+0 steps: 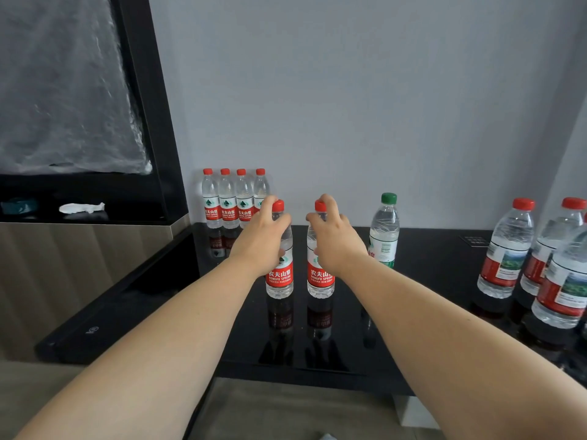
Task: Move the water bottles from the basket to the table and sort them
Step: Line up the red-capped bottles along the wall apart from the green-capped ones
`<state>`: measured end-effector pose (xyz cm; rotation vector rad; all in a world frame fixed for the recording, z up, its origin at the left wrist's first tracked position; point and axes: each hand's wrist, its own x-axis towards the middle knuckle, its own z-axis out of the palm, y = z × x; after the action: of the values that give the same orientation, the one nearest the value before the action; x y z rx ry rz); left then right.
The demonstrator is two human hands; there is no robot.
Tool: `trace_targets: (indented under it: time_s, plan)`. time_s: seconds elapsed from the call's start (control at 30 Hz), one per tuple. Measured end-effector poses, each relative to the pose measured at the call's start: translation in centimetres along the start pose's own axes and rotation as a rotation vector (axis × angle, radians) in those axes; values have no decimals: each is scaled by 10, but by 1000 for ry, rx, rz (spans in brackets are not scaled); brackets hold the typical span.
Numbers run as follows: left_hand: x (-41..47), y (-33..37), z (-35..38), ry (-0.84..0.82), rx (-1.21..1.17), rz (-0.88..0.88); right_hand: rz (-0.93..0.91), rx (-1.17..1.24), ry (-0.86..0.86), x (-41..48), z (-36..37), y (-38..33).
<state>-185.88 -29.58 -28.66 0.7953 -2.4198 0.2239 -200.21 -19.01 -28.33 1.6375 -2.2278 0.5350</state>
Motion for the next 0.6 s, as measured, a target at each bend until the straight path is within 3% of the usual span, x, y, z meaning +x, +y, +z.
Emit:
trace_targets:
  time_s: [0.6]
  plan:
    - [10,-2,2,-57,-26,18,13,-53,-5,1,3,-3]
